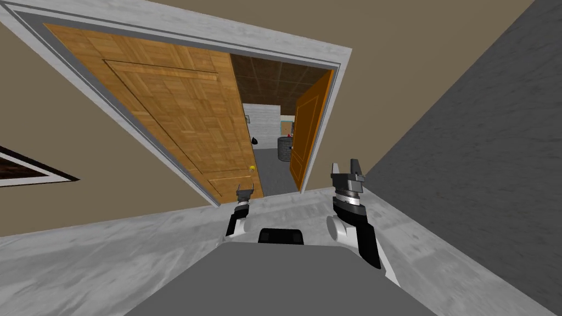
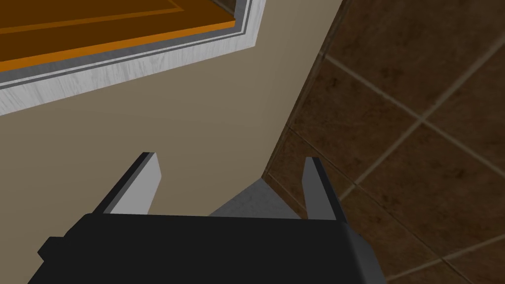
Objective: Push the door open
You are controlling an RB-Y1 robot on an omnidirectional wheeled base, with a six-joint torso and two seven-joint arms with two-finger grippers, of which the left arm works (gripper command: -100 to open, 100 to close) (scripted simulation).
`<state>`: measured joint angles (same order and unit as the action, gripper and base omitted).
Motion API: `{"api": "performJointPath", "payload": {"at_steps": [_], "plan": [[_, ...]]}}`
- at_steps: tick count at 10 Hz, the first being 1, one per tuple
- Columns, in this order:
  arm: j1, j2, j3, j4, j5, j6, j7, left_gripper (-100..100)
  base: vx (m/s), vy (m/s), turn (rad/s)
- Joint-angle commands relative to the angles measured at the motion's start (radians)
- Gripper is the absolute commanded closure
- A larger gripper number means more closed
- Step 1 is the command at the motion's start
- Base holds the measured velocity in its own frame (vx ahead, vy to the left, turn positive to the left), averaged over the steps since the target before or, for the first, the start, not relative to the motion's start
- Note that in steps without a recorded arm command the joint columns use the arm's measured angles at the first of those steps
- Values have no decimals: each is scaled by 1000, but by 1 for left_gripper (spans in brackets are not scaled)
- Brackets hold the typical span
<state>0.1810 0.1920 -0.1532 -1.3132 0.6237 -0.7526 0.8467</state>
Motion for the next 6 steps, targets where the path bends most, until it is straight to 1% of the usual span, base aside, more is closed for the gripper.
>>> {"api": "performJointPath", "payload": {"at_steps": [1,2,4,5,6], "plan": [[-16,5,-5,48,27,-13,34,-100,54,81,-208],[-27,10,-8,73,45,-20,56,-100,41,89,-166],[-48,18,-14,139,80,-35,99,-100,55,89,-192],[-48,18,-14,142,80,-35,99,-100,32,80,-56],[-57,22,-16,171,97,-42,118,-100,20,66,-79]]}}
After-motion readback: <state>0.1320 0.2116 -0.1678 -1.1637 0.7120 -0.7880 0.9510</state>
